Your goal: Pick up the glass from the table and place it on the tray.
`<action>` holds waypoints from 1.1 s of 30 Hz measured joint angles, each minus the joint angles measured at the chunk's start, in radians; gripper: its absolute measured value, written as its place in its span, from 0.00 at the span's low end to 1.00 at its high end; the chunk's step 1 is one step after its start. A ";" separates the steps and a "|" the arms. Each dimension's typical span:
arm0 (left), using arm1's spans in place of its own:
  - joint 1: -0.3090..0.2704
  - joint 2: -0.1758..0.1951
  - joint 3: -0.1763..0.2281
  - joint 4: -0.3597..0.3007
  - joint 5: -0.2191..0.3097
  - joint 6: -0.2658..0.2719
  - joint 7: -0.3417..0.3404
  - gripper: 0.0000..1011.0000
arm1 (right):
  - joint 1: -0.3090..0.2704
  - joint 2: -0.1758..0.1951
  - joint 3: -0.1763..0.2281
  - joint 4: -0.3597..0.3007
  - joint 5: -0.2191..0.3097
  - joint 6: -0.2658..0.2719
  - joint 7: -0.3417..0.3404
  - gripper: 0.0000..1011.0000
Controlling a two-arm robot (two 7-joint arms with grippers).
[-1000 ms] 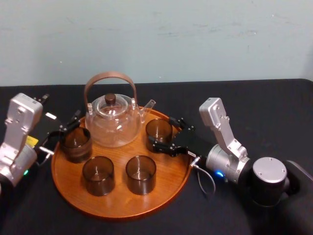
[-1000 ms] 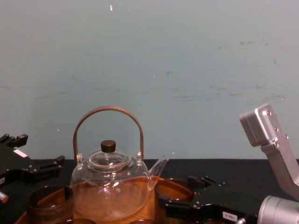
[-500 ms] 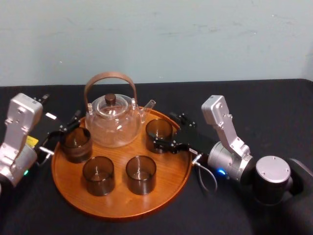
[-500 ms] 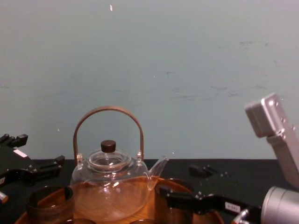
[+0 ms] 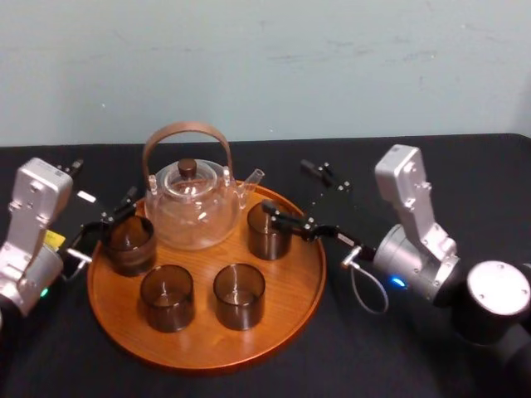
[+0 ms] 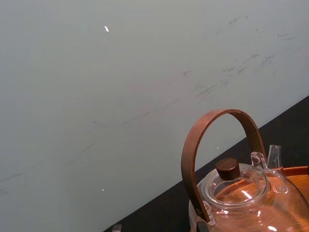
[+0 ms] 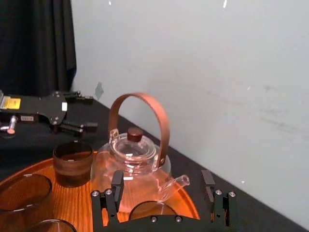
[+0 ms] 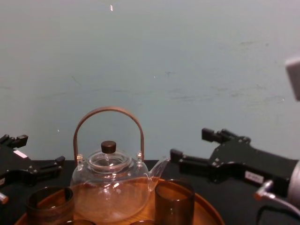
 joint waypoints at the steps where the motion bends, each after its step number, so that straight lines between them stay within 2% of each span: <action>1: 0.000 0.000 0.000 0.000 0.000 0.000 0.000 0.99 | -0.010 0.008 0.006 -0.020 0.002 0.000 -0.004 0.99; 7: 0.000 0.000 0.000 0.000 0.000 0.000 0.000 0.99 | -0.053 0.038 0.039 -0.079 0.011 -0.001 -0.025 0.99; 17: 0.000 0.000 0.000 0.000 0.000 0.000 0.000 0.99 | -0.163 0.096 0.145 -0.154 0.024 -0.006 -0.087 0.99; 22: 0.000 0.000 0.000 0.000 0.000 0.000 0.000 0.99 | -0.204 0.108 0.187 -0.161 0.030 -0.007 -0.103 0.99; 26: 0.000 0.000 0.000 0.000 0.000 0.000 0.000 0.99 | -0.232 0.112 0.217 -0.157 -0.001 -0.010 -0.143 0.99; 30: 0.000 0.000 0.000 0.000 0.000 0.000 0.000 0.99 | -0.240 0.105 0.229 -0.143 -0.029 -0.010 -0.168 0.99; 33: 0.000 0.000 0.000 0.000 0.000 0.000 0.000 0.99 | -0.240 0.104 0.230 -0.142 -0.031 -0.010 -0.169 0.99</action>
